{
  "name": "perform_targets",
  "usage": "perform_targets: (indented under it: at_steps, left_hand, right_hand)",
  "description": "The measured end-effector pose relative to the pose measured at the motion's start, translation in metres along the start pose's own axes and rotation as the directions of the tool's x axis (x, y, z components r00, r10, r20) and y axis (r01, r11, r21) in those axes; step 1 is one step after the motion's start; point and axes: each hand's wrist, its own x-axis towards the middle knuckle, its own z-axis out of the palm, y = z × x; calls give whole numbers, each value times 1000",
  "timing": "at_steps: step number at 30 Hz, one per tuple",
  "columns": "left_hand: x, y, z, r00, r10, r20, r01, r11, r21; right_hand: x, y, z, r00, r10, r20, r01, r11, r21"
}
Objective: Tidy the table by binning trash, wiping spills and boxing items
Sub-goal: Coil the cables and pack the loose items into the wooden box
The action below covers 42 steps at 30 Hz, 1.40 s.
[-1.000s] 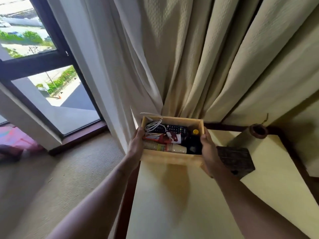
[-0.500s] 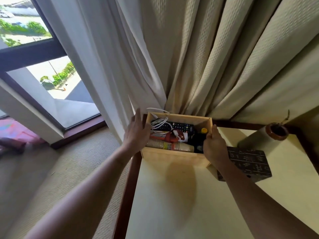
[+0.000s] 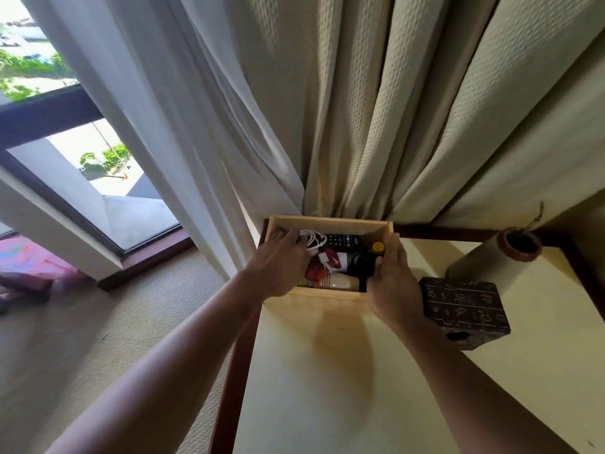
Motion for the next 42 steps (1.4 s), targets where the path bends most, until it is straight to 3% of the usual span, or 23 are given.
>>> perform_targets:
  at_steps: [3,9,15,17,20,23,26,31,38,42]
  left_hand:
    - [-4,0,0,1000,-8,-15,8,1000,-29]
    - [6,-6,-16,988,-107,113,96,990,104]
    - [13,-10,-17,985,-170,14,168,982,85]
    - [10,-11,-20,970,-245,-8,243,956,163]
    - [3,-10,-19,971,-238,14,225,935,275]
    - [10,-10,-15,961,-259,98,231,945,230]
    - [16,-14,-9,920,-299,251,248,944,217]
    - [6,-13,-4,956,-276,95,249,941,231]
    - [18,-3,3,896,-408,175,405,913,51]
    - [10,6,6,885,-465,-2,462,881,-104]
  right_hand:
    - [2,1,3,1000,-24,-6,23,996,-91]
    - [2,5,4,1000,-19,8,20,988,-152]
    - [2,6,6,999,-55,2,54,983,-176]
    - [0,3,3,999,-52,14,54,982,-182]
    - [-1,1,0,998,-53,41,59,985,-160]
    - [-3,-3,-4,997,-71,43,79,970,-229]
    - [-6,-9,-6,1000,-4,9,5,995,-96]
    - [-3,-7,-2,1000,30,-7,-30,997,-74]
    - [5,2,4,1000,0,16,2,994,-113]
    - [3,2,-4,996,-56,74,70,976,-208]
